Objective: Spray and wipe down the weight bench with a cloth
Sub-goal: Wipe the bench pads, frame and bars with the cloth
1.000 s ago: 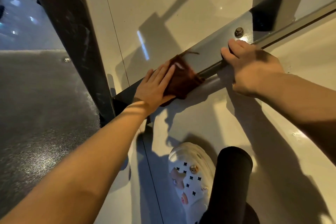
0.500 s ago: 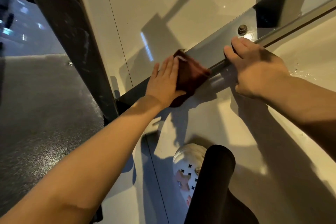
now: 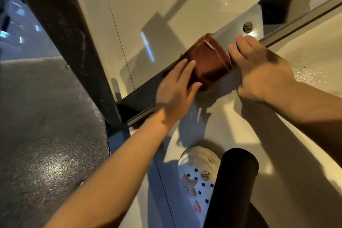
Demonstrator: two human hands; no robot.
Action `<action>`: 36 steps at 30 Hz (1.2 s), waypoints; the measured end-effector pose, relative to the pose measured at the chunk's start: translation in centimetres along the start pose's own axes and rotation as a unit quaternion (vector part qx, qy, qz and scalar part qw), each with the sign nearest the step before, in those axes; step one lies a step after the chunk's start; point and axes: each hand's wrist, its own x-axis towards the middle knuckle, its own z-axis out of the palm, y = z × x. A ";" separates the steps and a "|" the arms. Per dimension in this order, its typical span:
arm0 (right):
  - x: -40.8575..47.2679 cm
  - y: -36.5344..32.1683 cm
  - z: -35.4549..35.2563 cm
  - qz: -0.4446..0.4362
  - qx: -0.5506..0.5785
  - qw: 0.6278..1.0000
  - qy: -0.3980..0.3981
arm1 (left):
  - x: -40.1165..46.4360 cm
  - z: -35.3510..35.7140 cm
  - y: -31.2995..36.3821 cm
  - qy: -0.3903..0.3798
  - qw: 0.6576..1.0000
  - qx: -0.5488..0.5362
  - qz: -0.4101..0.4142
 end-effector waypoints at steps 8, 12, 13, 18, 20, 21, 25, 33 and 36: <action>-0.1 -0.2 -0.3 0.012 -0.005 1.000 -0.005 | -0.3 2.8 -4.6 -0.047 0.995 0.056 0.064; 0.0 0.0 0.2 0.008 -0.008 1.000 -0.001 | -5.7 1.4 -9.5 -0.095 0.993 0.062 -0.033; 0.0 0.1 0.4 0.008 -0.007 1.000 0.004 | -7.3 0.7 -10.5 -0.108 0.990 0.069 -0.054; -0.1 0.6 1.6 -0.003 0.014 0.999 0.044 | -12.0 -1.1 -11.6 -0.199 0.965 0.123 -0.117; -0.1 0.7 1.6 -0.007 0.018 0.998 0.052 | -12.1 -0.9 -11.7 -0.187 0.968 0.139 -0.097; 0.0 0.7 1.6 -0.007 0.023 0.998 0.052 | -11.7 -0.9 -11.9 -0.179 0.970 0.145 -0.085; -0.1 0.5 1.3 0.006 0.048 0.998 0.036 | -8.6 -0.7 -10.9 -0.120 0.980 0.160 0.017; -0.1 0.8 1.0 0.021 0.145 0.988 0.056 | 3.7 3.4 0.7 -0.042 0.989 0.089 0.110; -0.6 1.1 0.9 0.059 0.203 0.973 0.089 | 5.7 4.8 3.2 -0.009 0.992 0.078 0.095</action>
